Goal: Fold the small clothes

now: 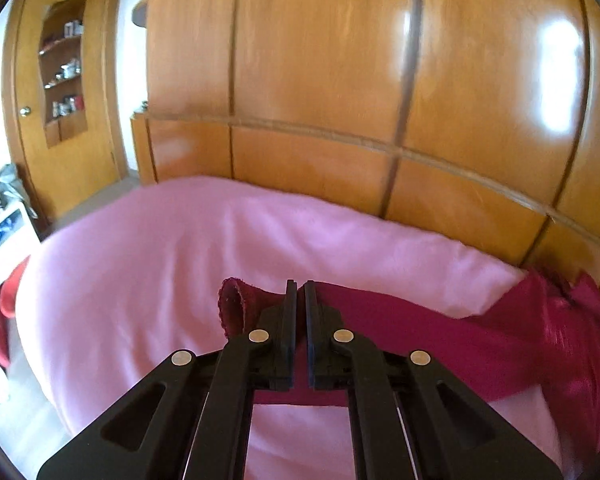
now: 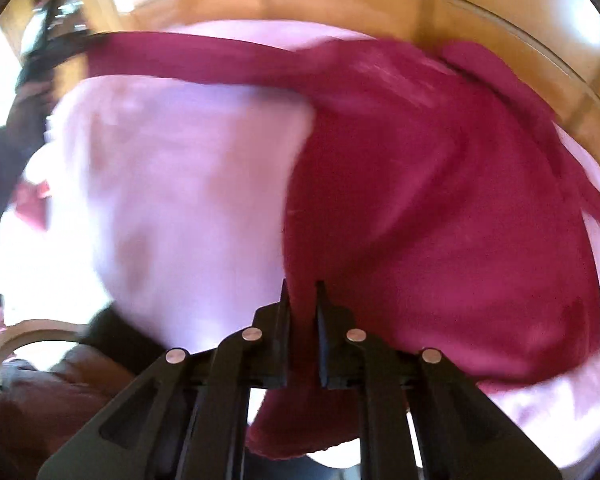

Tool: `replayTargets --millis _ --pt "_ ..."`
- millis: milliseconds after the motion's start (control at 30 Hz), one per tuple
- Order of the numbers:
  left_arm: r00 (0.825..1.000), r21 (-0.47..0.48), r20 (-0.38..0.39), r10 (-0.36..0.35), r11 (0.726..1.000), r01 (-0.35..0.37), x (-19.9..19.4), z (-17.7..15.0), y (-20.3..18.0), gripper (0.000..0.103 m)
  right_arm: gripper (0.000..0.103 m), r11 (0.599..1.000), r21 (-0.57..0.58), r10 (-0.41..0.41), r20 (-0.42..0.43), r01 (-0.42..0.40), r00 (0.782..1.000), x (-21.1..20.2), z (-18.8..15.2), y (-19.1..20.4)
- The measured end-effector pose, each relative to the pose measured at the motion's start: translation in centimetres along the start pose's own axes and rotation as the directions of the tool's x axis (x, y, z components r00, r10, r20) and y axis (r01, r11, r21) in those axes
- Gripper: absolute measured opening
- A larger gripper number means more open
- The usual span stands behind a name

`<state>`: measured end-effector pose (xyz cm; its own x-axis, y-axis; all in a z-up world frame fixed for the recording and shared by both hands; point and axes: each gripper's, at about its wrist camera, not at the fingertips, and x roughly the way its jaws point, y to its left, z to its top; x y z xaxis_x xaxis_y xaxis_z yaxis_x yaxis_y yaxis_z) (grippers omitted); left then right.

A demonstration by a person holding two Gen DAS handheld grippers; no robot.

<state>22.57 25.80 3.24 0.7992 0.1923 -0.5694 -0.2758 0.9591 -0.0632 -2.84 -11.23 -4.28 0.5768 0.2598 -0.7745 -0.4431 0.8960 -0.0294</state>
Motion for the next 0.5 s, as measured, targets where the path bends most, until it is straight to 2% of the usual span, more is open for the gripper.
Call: replayTargets --millis 100,167,200,267,333,367,400,467,500 --pt "0.998 -0.011 0.037 0.047 0.999 -0.046 0.0 2.5 1.7 0.002 0.009 0.986 -0.043 0.163 0.027 -0.162 0.986 -0.1 2.3 4.4" --pt "0.994 -0.017 0.062 0.090 0.996 -0.090 0.0 4.0 2.9 0.002 0.009 0.961 -0.063 0.272 0.036 -0.269 0.962 0.7 4.0 7.5" --pt "0.991 -0.024 0.068 0.116 0.993 -0.115 0.1 4.9 3.7 0.002 0.009 0.941 -0.075 0.334 0.040 -0.331 0.942 1.3 5.0 9.3" --pt "0.987 -0.068 0.061 0.151 0.987 -0.147 0.5 6.2 5.1 0.002 0.009 0.907 -0.104 0.415 0.043 -0.409 0.909 2.3 6.6 12.5" --pt "0.988 -0.102 0.032 0.149 0.984 -0.145 1.3 6.7 6.3 0.003 0.010 0.888 -0.131 0.449 0.045 -0.441 0.892 3.9 8.3 15.1" --pt "0.983 -0.107 0.005 0.181 0.978 -0.180 2.0 6.6 7.1 0.008 0.011 0.886 -0.129 0.452 0.036 -0.445 0.891 4.8 8.8 15.7" --pt "0.981 -0.108 -0.010 0.195 0.975 -0.194 2.4 6.4 7.7 0.015 0.019 0.883 -0.136 0.457 0.030 -0.449 0.889 5.7 9.0 16.4" --pt "0.982 -0.112 -0.029 0.186 0.976 -0.188 2.5 5.2 8.3 0.050 0.046 0.869 -0.133 0.485 0.033 -0.477 0.874 6.7 9.4 16.4" --pt "0.982 -0.109 -0.031 0.189 0.976 -0.191 2.5 4.3 8.7 0.055 0.061 0.865 -0.132 0.494 0.042 -0.485 0.869 6.7 9.4 16.1"
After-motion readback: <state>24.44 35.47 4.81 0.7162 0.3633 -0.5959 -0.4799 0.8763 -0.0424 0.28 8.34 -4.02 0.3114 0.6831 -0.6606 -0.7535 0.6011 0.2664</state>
